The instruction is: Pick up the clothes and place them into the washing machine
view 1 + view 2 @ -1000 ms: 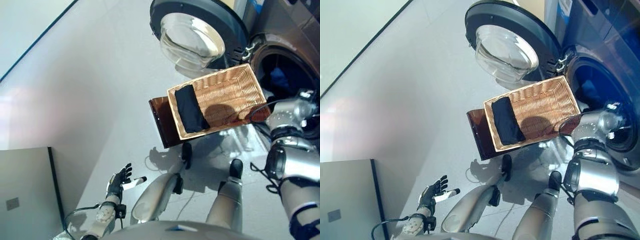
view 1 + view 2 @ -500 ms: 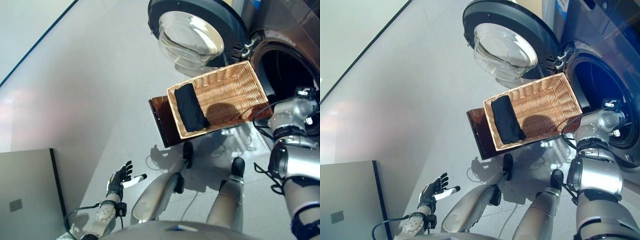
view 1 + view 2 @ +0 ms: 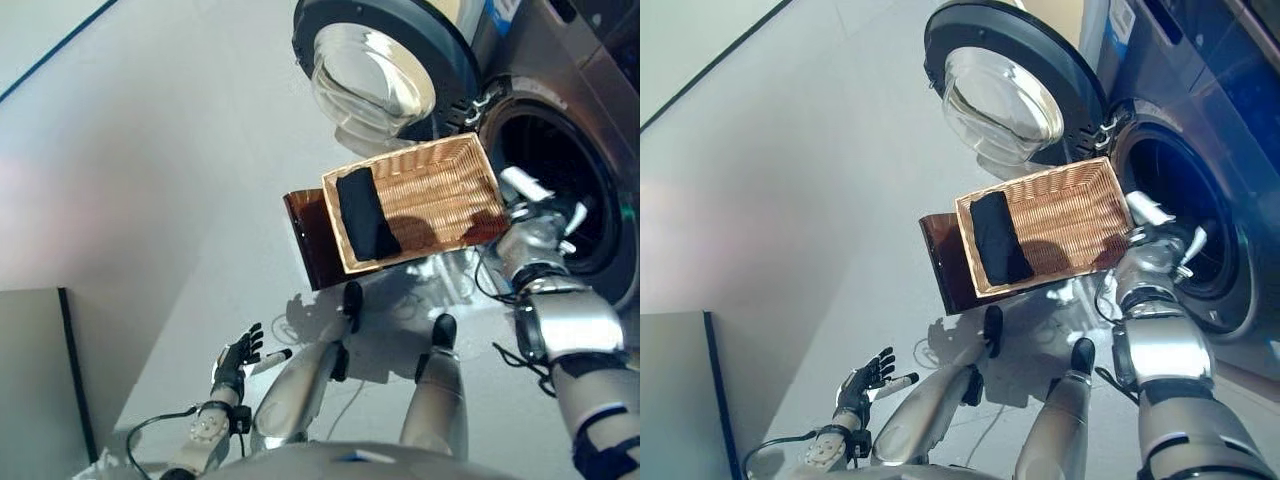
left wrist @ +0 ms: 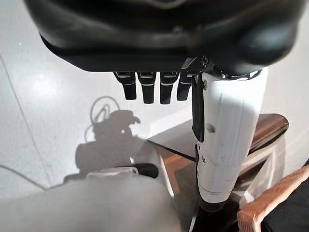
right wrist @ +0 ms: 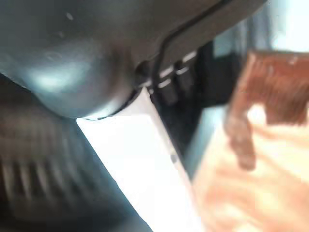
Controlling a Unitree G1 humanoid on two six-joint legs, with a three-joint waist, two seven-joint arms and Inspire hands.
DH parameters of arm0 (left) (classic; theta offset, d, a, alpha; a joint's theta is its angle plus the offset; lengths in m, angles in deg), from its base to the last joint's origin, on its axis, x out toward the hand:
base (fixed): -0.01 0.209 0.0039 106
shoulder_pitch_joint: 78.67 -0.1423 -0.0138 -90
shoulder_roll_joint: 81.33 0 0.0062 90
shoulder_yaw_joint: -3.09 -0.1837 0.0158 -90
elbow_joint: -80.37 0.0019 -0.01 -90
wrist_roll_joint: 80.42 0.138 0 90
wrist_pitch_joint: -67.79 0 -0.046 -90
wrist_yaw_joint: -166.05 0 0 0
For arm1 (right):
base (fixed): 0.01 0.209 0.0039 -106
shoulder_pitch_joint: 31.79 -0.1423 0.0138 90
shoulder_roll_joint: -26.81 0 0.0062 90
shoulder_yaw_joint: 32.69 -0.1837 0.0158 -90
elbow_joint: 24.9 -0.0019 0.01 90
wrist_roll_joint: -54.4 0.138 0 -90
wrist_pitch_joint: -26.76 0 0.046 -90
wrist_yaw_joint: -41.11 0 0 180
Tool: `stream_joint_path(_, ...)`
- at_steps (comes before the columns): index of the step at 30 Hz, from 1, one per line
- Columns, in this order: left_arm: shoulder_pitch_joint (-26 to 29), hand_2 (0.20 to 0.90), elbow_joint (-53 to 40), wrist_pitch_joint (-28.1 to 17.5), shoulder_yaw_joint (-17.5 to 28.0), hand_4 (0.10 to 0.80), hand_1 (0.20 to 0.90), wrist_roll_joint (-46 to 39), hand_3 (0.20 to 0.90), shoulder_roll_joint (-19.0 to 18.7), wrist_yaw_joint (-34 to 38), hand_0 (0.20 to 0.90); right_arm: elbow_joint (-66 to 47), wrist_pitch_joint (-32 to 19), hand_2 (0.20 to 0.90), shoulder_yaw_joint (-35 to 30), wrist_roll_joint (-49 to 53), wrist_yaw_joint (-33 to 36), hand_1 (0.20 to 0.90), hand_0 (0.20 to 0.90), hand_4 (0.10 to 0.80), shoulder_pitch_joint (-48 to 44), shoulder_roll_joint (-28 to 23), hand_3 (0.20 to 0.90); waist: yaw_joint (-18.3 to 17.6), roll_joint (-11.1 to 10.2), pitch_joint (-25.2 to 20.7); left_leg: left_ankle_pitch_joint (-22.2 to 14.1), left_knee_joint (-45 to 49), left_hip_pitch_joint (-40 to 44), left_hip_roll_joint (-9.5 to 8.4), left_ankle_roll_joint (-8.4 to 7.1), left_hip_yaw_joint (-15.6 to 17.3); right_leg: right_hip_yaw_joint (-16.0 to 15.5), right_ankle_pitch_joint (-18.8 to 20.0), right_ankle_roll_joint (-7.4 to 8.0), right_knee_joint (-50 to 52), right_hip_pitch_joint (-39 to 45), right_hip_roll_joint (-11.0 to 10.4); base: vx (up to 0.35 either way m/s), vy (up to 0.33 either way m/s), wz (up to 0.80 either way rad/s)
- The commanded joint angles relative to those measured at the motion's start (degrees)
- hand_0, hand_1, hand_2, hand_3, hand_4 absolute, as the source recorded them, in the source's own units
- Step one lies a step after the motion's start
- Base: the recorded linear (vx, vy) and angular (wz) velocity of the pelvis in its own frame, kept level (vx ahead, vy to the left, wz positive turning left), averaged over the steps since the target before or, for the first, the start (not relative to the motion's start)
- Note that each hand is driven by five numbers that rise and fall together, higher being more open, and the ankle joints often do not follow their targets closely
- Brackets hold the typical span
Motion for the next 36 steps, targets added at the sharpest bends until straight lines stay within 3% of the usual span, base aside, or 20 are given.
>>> stream_joint_path(1,0.01,0.900,0.81,-0.57,3.22,0.800,0.900,1.28,0.900,-2.59,0.91,0.900,-4.00,-1.34,0.900,4.26,-6.32,-0.84,0.900,0.900,0.800,-0.74,-0.92,0.900,1.95,-2.56,-1.68,-6.01,7.77,-2.64,0.90,-4.26,1.86,-1.82,9.98,-4.22,-10.80,3.34,0.60,-0.016,-0.030,0.12)
stream_joint_path(15,2.78,0.900,-1.92,-0.81,7.85,0.800,0.900,5.32,0.900,-5.91,4.08,0.900,-1.73,-0.22,0.900,5.96,-8.81,-0.95,0.900,0.900,0.800,-0.93,3.72,0.900,5.93,-7.39,1.61,-5.53,9.67,-5.58,0.07,-4.40,-2.10,-6.56,9.46,-4.33,-10.22,4.26,-0.47,-0.008,-0.023,0.19)
stream_joint_path(24,3.93,0.900,-6.76,-1.41,10.42,0.800,0.900,5.52,0.900,-7.41,5.52,0.900,-0.62,0.47,0.900,6.41,-9.01,-0.16,0.900,0.900,0.800,-1.50,5.38,0.900,8.75,-8.91,3.40,-6.15,11.55,-8.45,-1.15,-4.28,-3.60,-8.68,9.16,-4.20,-10.06,4.16,-1.60,0.037,-0.003,0.20)
stream_joint_path(36,5.23,0.900,-8.35,-1.80,11.32,0.800,0.900,4.79,0.900,-7.90,6.67,0.900,0.54,0.96,0.900,6.41,-8.49,0.42,0.900,0.900,0.800,-3.62,6.42,0.900,11.14,-9.33,5.54,-6.79,12.79,-10.89,-2.03,-4.23,-4.37,-10.29,8.87,-4.18,-10.14,3.59,-2.29,0.029,0.002,0.14)
